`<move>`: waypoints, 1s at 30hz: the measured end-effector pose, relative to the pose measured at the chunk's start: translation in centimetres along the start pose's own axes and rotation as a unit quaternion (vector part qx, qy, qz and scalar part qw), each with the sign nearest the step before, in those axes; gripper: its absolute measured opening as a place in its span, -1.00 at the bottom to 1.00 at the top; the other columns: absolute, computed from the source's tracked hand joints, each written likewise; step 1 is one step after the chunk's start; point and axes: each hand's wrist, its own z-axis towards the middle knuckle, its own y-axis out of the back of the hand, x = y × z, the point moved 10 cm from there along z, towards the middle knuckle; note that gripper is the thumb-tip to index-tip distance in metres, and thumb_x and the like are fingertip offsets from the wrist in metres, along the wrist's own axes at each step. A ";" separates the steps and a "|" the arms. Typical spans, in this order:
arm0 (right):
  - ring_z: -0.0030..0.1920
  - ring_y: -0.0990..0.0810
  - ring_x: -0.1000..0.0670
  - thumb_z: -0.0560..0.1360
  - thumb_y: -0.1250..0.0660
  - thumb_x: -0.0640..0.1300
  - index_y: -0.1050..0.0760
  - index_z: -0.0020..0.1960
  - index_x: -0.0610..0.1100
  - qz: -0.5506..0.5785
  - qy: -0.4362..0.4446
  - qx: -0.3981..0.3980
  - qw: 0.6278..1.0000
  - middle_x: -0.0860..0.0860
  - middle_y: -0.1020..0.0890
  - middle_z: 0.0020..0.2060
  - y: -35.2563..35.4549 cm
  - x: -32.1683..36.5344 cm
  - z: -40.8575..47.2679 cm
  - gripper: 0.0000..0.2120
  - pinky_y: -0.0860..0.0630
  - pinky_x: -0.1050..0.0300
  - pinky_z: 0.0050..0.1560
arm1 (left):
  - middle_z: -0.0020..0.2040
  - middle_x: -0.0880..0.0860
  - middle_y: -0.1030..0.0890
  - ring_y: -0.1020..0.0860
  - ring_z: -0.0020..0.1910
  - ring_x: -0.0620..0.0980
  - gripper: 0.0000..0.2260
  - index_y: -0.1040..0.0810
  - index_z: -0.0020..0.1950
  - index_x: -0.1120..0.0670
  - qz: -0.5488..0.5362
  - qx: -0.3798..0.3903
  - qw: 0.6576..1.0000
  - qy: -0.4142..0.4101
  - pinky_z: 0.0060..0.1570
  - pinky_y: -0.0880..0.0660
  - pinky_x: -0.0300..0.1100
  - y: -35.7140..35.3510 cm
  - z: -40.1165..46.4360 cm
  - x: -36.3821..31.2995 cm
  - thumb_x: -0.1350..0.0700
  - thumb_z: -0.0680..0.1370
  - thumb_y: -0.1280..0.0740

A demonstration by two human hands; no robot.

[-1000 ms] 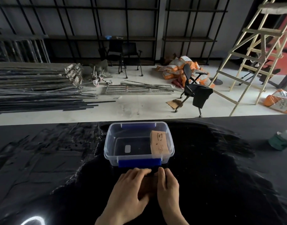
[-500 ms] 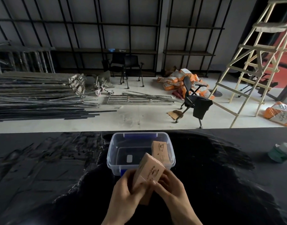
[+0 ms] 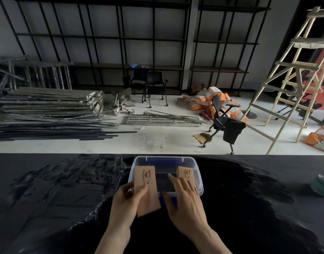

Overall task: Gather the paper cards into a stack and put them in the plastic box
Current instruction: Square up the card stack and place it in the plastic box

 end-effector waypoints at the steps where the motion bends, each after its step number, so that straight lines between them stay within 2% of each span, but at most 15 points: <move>1: 0.45 -0.32 0.02 0.60 -0.25 0.17 -0.24 0.57 0.03 -0.051 0.028 0.034 0.998 0.12 -0.42 0.43 -1.0 0.3 0.0 -0.41 -0.24 0.00 0.50 | -0.07 0.11 -0.75 -0.68 -0.07 0.07 -0.82 -0.63 0.10 0.05 -0.004 -0.009 1.000 -0.004 -0.19 -0.57 -0.05 0.2 0.0 -0.5 0.09 0.52 -0.49; 4: 0.45 -0.36 -0.09 0.58 -0.14 0.26 -0.28 0.56 -0.04 -0.149 0.076 0.096 0.981 0.02 -0.46 0.44 -3.7 0.3 -0.9 -0.36 -0.15 -0.07 0.54 | -0.05 0.12 -0.72 -0.63 -0.06 0.02 -0.79 -0.60 0.12 0.07 0.005 -0.013 1.000 -0.012 -0.23 -0.52 -0.10 -0.1 0.3 -1.4 0.08 0.52 -0.49; 8: 0.45 -0.35 -0.09 0.54 -0.12 0.27 -0.25 0.56 -0.03 -0.177 0.082 0.115 0.974 0.01 -0.44 0.44 -4.4 0.1 -2.2 -0.33 -0.13 -0.11 0.55 | -0.02 0.10 -0.70 -0.61 -0.02 0.02 -0.80 -0.59 0.11 0.04 0.017 -0.018 1.000 -0.019 -0.22 -0.54 -0.09 -0.8 0.8 -2.0 0.06 0.53 -0.49; 10: 0.43 -0.41 -0.09 0.51 -0.15 0.29 -0.31 0.53 0.00 -0.177 0.091 0.115 0.973 0.01 -0.49 0.42 -4.3 0.2 -3.3 -0.33 -0.23 -0.13 0.52 | -0.02 0.08 -0.68 -0.58 -0.04 0.01 -0.81 -0.58 0.11 0.02 0.025 -0.014 0.999 -0.020 -0.24 -0.53 -0.10 -1.6 1.1 -2.3 0.05 0.53 -0.48; 11: 0.37 -0.50 -0.07 0.47 -0.17 0.32 -0.37 0.49 0.02 -0.189 0.097 0.117 0.970 0.03 -0.55 0.36 -4.4 0.2 -3.8 -0.33 -0.35 -0.14 0.46 | -0.01 0.07 -0.67 -0.57 -0.06 -0.01 -0.79 -0.57 0.13 0.02 0.028 -0.014 0.999 -0.021 -0.25 -0.52 -0.12 -2.0 1.3 -2.5 0.05 0.53 -0.48; 13: 0.19 -0.66 0.02 0.40 -0.18 0.40 -0.51 0.36 0.07 -0.199 0.101 0.115 0.968 0.11 -0.67 0.19 -4.4 0.0 -4.9 -0.34 -0.61 -0.07 0.23 | -0.02 0.06 -0.66 -0.56 -0.06 -0.02 -0.79 -0.58 0.13 0.02 0.032 -0.016 0.999 -0.016 -0.18 -0.54 -0.07 -2.7 1.7 -2.5 0.06 0.53 -0.48; 14: 0.14 -0.68 0.07 0.38 -0.17 0.42 -0.53 0.32 0.11 -0.195 0.117 0.094 0.969 0.15 -0.69 0.15 -4.1 0.2 -5.4 -0.36 -0.66 -0.03 0.13 | -0.03 0.05 -0.66 -0.56 -0.03 -0.01 -0.81 -0.58 0.11 0.02 0.036 -0.017 0.999 -0.011 -0.12 -0.55 -0.03 -3.0 2.0 -2.3 0.06 0.53 -0.48; 16: 0.16 -0.65 0.13 0.41 -0.21 0.39 -0.51 0.31 0.15 -0.152 0.144 0.049 0.977 0.20 -0.66 0.17 -2.6 0.5 -6.2 -0.44 -0.66 0.05 0.12 | -0.04 0.05 -0.67 -0.58 0.00 0.03 -0.82 -0.59 0.08 0.02 0.062 -0.007 0.998 -0.002 -0.08 -0.55 -0.02 -3.8 2.5 -1.7 0.06 0.52 -0.49; 17: 0.20 -0.61 0.14 0.45 -0.26 0.33 -0.51 0.33 0.15 -0.105 0.144 0.006 0.984 0.20 -0.64 0.21 -0.7 0.4 -6.4 -0.49 -0.62 0.08 0.17 | -0.04 0.06 -0.68 -0.60 0.00 0.05 -0.82 -0.59 0.07 0.02 0.083 0.003 0.997 0.005 -0.12 -0.55 -0.04 -4.3 2.7 -1.3 0.04 0.51 -0.49; 19: 0.25 -0.56 0.08 0.52 -0.27 0.22 -0.54 0.35 0.07 -0.035 0.086 -0.102 0.990 0.12 -0.62 0.26 3.6 -2.1 -6.3 -0.55 -0.55 0.07 0.22 | -0.03 0.08 -0.69 -0.61 -0.01 0.09 -0.75 -0.58 0.08 0.04 0.126 0.016 0.991 0.039 -0.14 -0.55 -0.04 -5.1 3.2 -0.1 0.00 0.49 -0.51; 21: 0.33 -0.53 -0.03 0.57 -0.19 0.19 -0.53 0.39 -0.03 -0.051 0.006 -0.157 0.986 0.00 -0.59 0.33 6.4 -6.3 -5.5 -0.51 -0.52 -0.05 0.29 | -0.02 0.11 -0.69 -0.61 -0.02 0.11 -0.66 -0.53 0.12 0.09 0.156 0.023 0.985 0.076 -0.14 -0.54 -0.03 -5.7 3.9 1.4 -0.01 0.47 -0.52; 23: 0.46 -0.41 -0.13 0.59 -0.05 0.25 -0.42 0.50 -0.05 -0.115 -0.082 -0.132 0.981 -0.11 -0.50 0.45 6.6 -11.5 -4.3 -0.40 -0.41 -0.14 0.42 | 0.04 0.16 -0.70 -0.64 0.00 0.13 -0.60 -0.50 0.19 0.14 0.181 0.030 0.979 0.093 -0.20 -0.52 -0.07 -6.4 4.5 2.5 0.02 0.46 -0.53; 25: 0.58 -0.22 -0.18 0.58 0.19 0.36 -0.23 0.59 -0.01 -0.168 -0.153 -0.060 0.972 -0.18 -0.33 0.56 4.9 -16.3 -3.5 -0.26 -0.21 -0.18 0.55 | 0.11 0.20 -0.70 -0.67 0.06 0.16 -0.49 -0.43 0.31 0.19 0.206 0.029 0.972 0.107 -0.26 -0.53 -0.10 -6.9 5.0 3.6 0.05 0.47 -0.53; 27: 0.63 0.01 -0.19 0.47 0.47 0.43 -0.04 0.64 0.08 -0.210 -0.181 0.014 0.961 -0.18 -0.13 0.63 2.6 -19.7 -3.5 -0.12 0.02 -0.24 0.60 | 0.17 0.22 -0.68 -0.66 0.08 0.16 -0.40 -0.33 0.42 0.22 0.224 0.028 0.967 0.123 -0.33 -0.51 -0.14 -7.3 5.1 4.3 0.08 0.49 -0.51; 30: 0.62 0.26 -0.22 0.32 0.59 0.50 0.17 0.64 0.19 -0.230 -0.193 0.076 0.951 -0.14 0.12 0.66 0.0 -21.6 -4.1 -0.05 0.27 -0.37 0.55 | 0.25 0.24 -0.64 -0.62 0.05 0.12 -0.32 -0.22 0.51 0.24 0.257 0.026 0.957 0.132 -0.27 -0.54 -0.13 -7.7 5.2 4.7 0.09 0.53 -0.49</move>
